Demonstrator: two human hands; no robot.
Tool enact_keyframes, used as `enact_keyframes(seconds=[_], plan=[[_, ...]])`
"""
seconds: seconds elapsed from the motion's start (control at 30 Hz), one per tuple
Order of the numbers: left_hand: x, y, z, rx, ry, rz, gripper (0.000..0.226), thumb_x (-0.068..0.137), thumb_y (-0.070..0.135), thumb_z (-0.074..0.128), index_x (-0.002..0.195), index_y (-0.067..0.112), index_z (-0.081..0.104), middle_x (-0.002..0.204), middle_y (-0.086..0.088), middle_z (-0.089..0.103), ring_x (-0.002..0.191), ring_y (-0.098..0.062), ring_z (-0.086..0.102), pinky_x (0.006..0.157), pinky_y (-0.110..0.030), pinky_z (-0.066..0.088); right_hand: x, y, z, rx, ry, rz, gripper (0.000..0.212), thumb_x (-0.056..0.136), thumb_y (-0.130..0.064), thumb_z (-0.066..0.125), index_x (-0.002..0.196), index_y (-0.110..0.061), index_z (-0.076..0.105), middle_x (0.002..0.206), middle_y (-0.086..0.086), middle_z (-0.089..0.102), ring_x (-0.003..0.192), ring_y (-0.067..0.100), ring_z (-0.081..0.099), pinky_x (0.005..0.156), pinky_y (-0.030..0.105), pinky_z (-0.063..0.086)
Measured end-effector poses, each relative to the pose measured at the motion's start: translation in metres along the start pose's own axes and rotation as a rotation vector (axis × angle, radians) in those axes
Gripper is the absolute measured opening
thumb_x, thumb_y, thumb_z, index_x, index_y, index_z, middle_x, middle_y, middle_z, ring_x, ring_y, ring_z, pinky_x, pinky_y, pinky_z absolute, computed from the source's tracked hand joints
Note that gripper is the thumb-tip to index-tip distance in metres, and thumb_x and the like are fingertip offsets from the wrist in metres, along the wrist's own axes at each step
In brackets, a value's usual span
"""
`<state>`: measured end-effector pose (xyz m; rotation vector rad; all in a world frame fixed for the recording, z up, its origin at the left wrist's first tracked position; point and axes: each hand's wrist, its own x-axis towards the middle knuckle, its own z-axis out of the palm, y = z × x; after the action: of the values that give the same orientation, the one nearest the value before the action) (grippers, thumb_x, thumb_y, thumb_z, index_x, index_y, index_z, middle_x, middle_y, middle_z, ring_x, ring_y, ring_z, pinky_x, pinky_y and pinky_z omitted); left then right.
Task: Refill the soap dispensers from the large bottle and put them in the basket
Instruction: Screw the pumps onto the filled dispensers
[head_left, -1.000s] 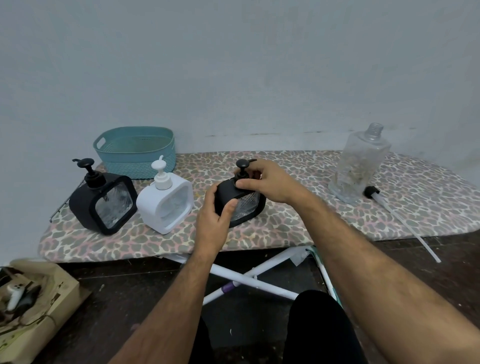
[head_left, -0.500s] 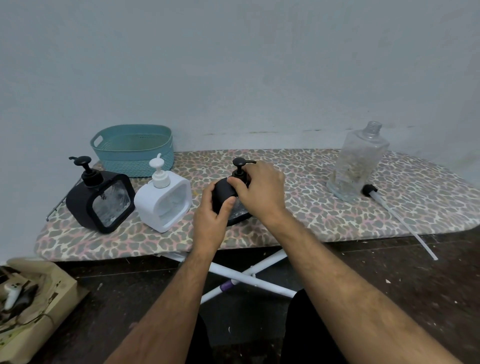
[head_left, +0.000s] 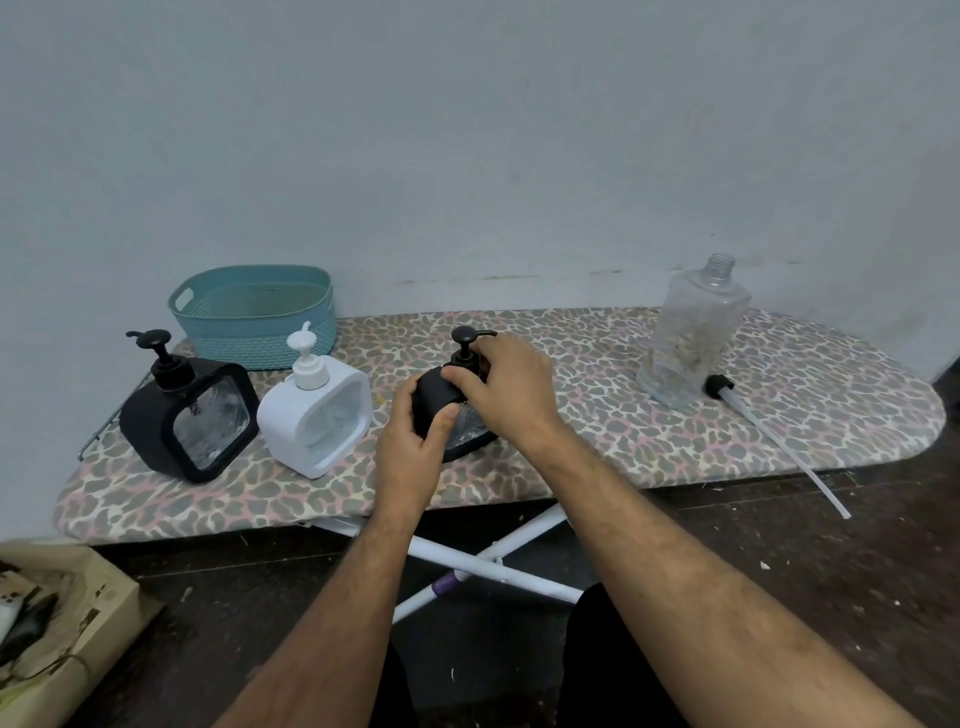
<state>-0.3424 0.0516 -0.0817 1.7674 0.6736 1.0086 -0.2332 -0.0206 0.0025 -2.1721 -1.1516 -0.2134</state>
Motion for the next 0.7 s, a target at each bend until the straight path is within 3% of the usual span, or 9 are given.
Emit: enact_keyframes(seconds=[0.13,0.37,0.6,0.7], plan=[[-0.001,0.002,0.0,0.022,0.012,0.002,0.042,0.078,0.065,0.054,0.117,0.061,0.038,0.107,0.024,0.061,0.103,-0.004,0.063,0.09,-0.035,0.054,-0.004,-0.005,0.006,-0.091,0.06,0.037,0.04,0.09,-0.055,0.054,0.106,-0.021,0.069,0.104,-0.006,0.066,0.104,0.019,0.057,0.092,0.043,0.038],[-0.001,0.008,-0.002,0.005,-0.024,-0.016,0.05,0.078,0.063,0.054,0.124,0.044,0.043,0.108,0.026,0.059,0.101,0.005,0.06,0.085,-0.024,0.051,-0.006,-0.011,0.004,-0.179,0.048,0.05,0.044,0.094,-0.052,0.052,0.117,-0.017,0.065,0.115,-0.001,0.066,0.111,0.022,0.055,0.095,0.044,0.038],[-0.002,0.016,-0.008,0.031,-0.099,-0.071,0.066,0.081,0.06,0.059,0.14,0.035,0.043,0.121,0.017,0.061,0.111,-0.002,0.06,0.097,-0.037,0.052,-0.006,-0.009,0.001,-0.12,0.047,0.043,0.042,0.091,-0.051,0.057,0.113,-0.016,0.067,0.109,0.003,0.068,0.102,0.024,0.06,0.087,0.042,0.046],[-0.007,0.024,-0.012,0.072,-0.126,-0.089,0.068,0.088,0.045,0.066,0.147,0.035,0.035,0.131,0.009,0.06,0.118,-0.008,0.058,0.102,-0.04,0.05,-0.009,-0.006,-0.002,-0.093,0.057,0.029,0.04,0.089,-0.049,0.06,0.11,-0.016,0.069,0.102,0.003,0.069,0.096,0.024,0.062,0.082,0.04,0.049]])
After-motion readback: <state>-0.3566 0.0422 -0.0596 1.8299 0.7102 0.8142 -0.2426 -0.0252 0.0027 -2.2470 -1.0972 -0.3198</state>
